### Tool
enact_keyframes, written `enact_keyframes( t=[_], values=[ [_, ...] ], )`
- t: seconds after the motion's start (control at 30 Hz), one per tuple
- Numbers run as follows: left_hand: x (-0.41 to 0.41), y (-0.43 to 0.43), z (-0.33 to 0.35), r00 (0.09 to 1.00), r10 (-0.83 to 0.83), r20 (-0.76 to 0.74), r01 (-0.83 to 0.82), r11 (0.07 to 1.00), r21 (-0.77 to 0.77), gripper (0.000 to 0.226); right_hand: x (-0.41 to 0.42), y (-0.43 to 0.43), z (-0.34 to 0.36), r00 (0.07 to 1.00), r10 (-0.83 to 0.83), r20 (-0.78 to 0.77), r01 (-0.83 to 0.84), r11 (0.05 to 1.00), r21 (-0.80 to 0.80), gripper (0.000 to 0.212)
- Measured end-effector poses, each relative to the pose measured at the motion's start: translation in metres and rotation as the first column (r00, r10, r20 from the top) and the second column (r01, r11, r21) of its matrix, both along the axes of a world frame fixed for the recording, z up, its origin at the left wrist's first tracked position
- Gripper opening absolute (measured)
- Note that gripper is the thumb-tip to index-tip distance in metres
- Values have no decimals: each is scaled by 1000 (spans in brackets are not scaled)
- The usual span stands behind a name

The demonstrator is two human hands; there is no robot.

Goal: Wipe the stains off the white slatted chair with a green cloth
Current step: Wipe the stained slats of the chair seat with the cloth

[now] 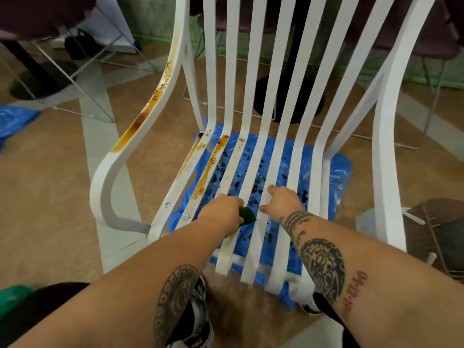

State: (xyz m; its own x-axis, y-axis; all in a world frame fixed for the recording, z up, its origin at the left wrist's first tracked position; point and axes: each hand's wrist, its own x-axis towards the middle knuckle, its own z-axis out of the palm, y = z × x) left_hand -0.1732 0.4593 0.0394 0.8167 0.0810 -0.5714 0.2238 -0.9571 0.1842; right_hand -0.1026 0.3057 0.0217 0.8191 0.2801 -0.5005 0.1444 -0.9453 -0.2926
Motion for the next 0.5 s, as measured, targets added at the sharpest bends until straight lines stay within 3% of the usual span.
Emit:
enact_keyframes(
  t=[0.23, 0.5],
  values=[
    [-30, 4, -1, 998, 62, 29, -60, 996, -65, 26, -17, 2, 16, 1000, 12, -20, -12, 999, -33, 61],
    [-74, 6, -1, 991, 112, 67, -102, 986, -132, 35, -82, 0, 11, 987, -155, -33, 158, 974, 161, 63]
  ],
)
